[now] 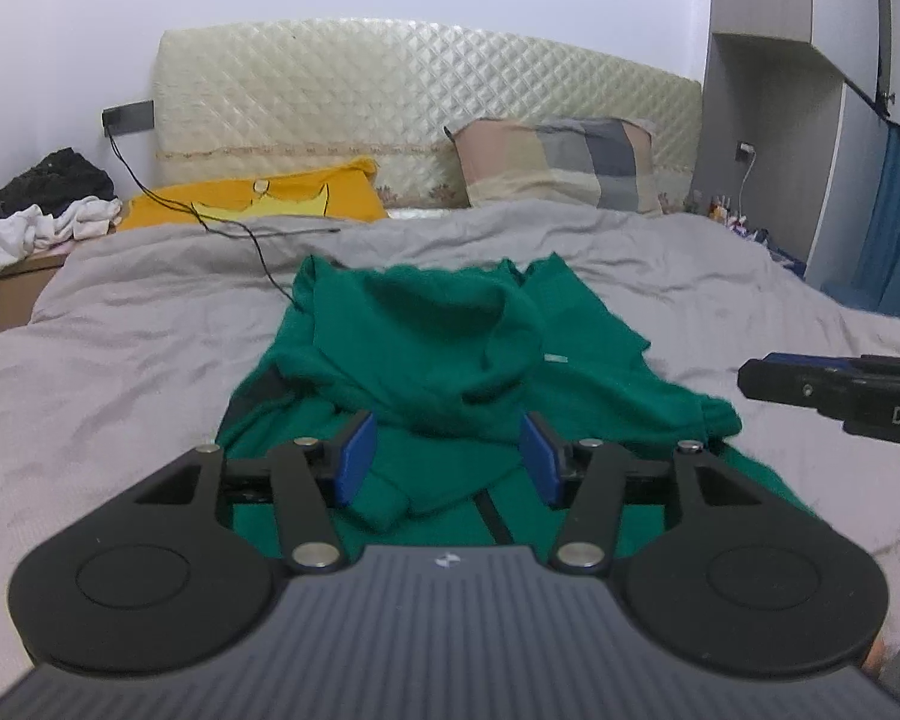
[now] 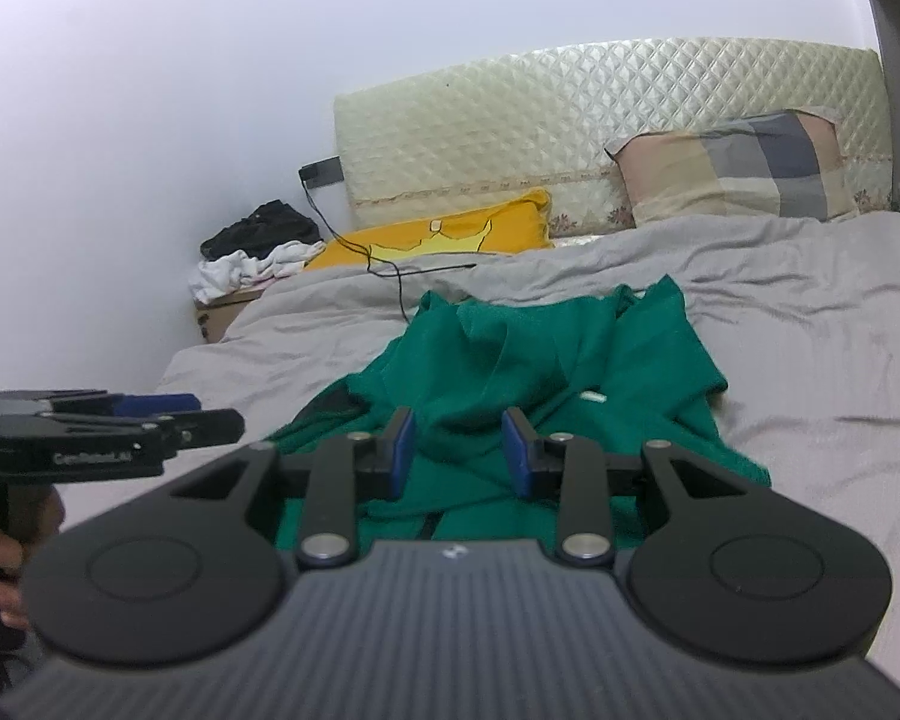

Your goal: Fold large clothes

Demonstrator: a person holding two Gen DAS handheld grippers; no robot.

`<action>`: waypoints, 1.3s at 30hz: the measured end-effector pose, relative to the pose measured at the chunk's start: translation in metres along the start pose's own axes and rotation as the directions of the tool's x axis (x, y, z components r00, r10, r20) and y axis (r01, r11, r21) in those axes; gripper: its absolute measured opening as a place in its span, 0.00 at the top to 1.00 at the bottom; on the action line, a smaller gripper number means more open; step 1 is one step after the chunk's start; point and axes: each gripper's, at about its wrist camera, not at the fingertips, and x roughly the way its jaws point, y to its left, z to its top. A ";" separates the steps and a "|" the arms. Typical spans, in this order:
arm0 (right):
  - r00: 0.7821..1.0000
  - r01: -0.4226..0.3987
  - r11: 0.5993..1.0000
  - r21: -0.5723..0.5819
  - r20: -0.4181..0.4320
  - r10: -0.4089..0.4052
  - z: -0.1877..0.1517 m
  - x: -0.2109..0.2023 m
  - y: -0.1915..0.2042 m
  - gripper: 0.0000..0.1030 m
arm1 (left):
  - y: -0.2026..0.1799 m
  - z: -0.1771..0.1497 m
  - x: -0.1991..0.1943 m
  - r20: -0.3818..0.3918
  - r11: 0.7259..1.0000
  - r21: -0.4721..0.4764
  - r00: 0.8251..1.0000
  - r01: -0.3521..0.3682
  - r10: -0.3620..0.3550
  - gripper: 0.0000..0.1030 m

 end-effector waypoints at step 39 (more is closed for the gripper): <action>0.949 0.288 0.569 0.771 -0.310 -0.060 -0.080 0.031 -0.165 0.17 | 0.224 -0.088 0.092 -0.459 0.550 -0.741 0.888 -0.386 0.004 0.20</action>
